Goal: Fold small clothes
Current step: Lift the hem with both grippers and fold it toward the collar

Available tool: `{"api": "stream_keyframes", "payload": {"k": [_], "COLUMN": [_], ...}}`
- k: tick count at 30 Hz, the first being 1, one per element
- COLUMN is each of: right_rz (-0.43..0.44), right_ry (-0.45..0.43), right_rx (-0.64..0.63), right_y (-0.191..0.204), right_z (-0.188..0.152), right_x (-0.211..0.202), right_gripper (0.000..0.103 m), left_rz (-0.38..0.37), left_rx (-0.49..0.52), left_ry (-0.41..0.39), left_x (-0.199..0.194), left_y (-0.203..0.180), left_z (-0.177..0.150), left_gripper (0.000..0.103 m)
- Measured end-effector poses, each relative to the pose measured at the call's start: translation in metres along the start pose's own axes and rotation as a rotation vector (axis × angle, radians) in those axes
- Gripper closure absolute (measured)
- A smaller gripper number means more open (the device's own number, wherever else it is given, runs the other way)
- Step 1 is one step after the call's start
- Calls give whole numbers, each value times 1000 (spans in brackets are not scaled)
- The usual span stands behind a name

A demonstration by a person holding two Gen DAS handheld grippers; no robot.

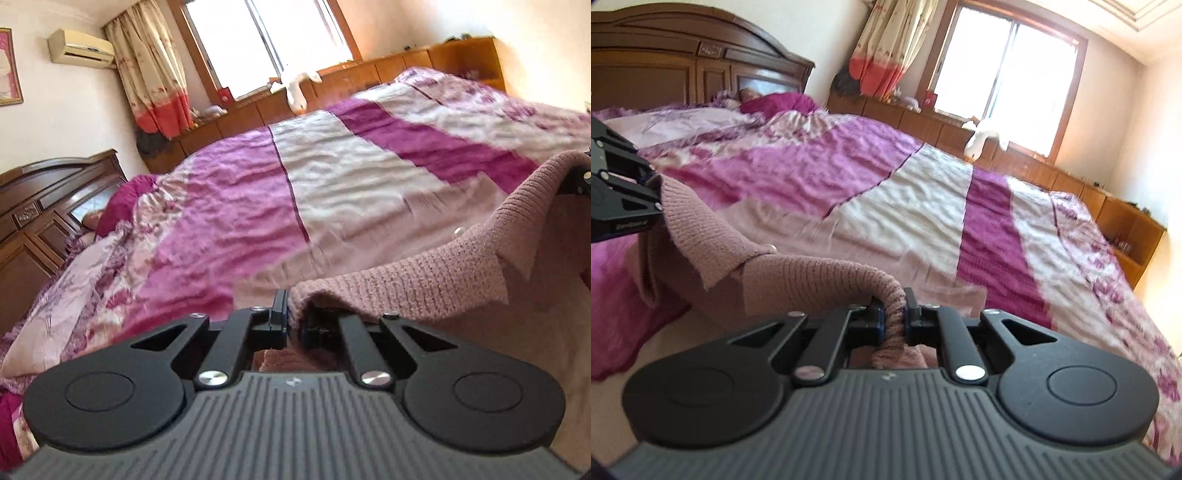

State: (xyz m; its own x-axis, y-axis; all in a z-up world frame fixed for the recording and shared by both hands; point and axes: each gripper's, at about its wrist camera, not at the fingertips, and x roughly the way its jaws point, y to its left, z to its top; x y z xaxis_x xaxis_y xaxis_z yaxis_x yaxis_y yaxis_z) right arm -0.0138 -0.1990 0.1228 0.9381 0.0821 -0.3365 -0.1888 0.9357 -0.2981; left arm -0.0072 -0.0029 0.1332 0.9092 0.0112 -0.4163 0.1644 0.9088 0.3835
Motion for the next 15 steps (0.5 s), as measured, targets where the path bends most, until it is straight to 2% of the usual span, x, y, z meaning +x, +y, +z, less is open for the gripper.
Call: {"api": "stream_keyframes", "payload": {"k": [6,11,15], "right_rz": [-36,-63,-91], "right_ry": [-44,-62,-37], "right_rx": [-4,-15,-20], "right_y": [-14,-16,-13], "right_z": [30,45,45], "right_x": [40,80,121], "right_gripper": [91,91,91], "left_rz": [30,36,50], "left_rx": [-40,-109,-120], "left_ry": [-37,-10,41], "left_x": [45,104,161], "left_y": [9,13,10], "left_z": [45,71,77], "left_gripper": [96,96,96]}}
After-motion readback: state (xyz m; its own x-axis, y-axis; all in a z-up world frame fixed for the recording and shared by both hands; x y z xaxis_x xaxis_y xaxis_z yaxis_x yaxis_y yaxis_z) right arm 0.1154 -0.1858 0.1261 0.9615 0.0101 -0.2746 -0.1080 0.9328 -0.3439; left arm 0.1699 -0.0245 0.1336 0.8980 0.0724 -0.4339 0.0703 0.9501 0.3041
